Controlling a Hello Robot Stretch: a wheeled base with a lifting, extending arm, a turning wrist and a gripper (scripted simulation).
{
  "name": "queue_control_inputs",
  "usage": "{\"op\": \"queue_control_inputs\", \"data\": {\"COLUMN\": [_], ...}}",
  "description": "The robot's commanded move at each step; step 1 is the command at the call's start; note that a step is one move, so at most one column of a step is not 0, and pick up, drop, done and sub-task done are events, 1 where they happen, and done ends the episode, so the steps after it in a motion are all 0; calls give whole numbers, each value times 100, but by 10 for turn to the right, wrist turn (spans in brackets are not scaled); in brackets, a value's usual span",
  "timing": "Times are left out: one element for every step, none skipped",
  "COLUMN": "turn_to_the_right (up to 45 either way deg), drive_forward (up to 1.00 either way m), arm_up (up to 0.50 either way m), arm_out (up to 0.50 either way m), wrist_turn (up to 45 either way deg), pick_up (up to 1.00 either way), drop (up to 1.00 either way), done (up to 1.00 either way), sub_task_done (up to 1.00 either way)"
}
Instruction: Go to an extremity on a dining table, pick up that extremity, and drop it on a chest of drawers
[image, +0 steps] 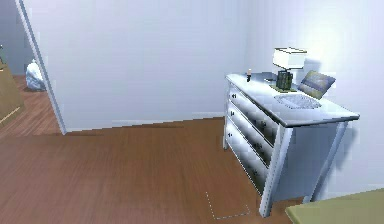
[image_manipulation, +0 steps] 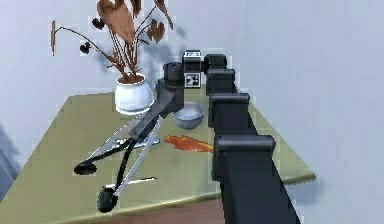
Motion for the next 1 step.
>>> {"op": "queue_control_inputs", "data": {"turn_to_the_right": [0], "drive_forward": [0], "arm_up": [0], "arm_out": [0], "wrist_turn": [450], "pick_up": [0], "drop": [0], "done": [0], "sub_task_done": [0]}}
